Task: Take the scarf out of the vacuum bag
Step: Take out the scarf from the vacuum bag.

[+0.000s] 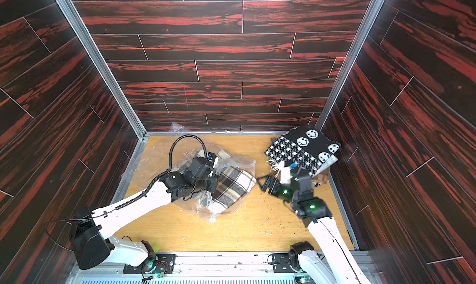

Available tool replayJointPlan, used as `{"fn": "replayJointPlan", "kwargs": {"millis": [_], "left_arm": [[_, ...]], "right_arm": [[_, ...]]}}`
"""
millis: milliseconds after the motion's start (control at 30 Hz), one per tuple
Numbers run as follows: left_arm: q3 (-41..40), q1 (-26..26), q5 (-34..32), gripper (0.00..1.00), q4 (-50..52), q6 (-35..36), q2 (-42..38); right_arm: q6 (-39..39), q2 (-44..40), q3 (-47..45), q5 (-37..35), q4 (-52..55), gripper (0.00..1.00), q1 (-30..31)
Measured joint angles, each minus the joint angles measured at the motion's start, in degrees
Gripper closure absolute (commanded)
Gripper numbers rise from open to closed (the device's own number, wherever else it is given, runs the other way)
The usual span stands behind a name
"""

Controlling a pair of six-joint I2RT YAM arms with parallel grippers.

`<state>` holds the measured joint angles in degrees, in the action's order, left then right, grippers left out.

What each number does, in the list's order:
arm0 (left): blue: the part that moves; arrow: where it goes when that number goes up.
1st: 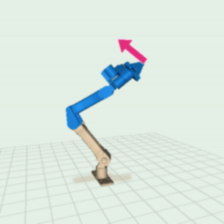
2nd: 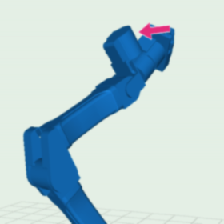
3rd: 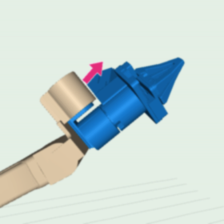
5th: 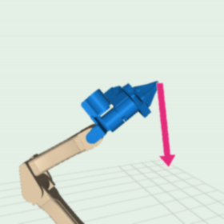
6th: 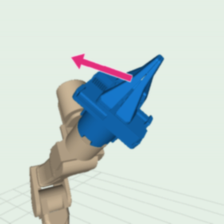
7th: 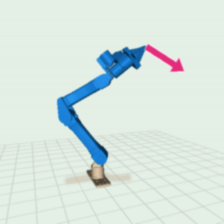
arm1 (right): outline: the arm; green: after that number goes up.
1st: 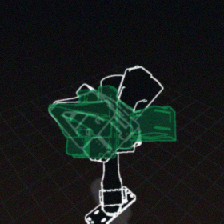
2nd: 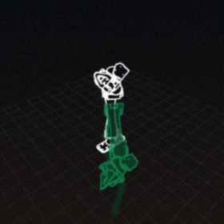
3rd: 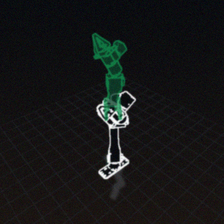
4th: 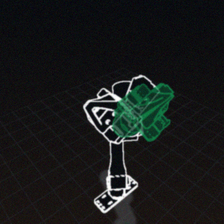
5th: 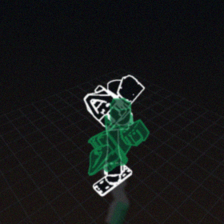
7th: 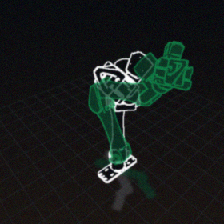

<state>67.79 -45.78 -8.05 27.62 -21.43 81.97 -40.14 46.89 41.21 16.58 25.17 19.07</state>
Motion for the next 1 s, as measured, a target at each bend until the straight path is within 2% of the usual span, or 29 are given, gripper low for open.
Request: {"fn": "replayJointPlan", "kwargs": {"millis": [267, 733, 1000], "left_arm": [[0.2, -2.1, -0.1, 1.00, -0.2, 0.6, 0.4], [0.0, -5.2, 0.4, 1.00, -1.5, 2.2, 0.6], [-0.6, -5.4, 0.5, 1.00, -2.3, 2.6, 0.6]], "right_arm": [[-8.5, 4.4, -7.9, 1.9, -9.0, 0.08, 8.5], [-18.6, 21.8, -10.3, 3.5, -27.4, 0.09, 15.1], [-22.6, 28.6, -10.8, 1.8, -32.4, 0.09, 17.1]]}}
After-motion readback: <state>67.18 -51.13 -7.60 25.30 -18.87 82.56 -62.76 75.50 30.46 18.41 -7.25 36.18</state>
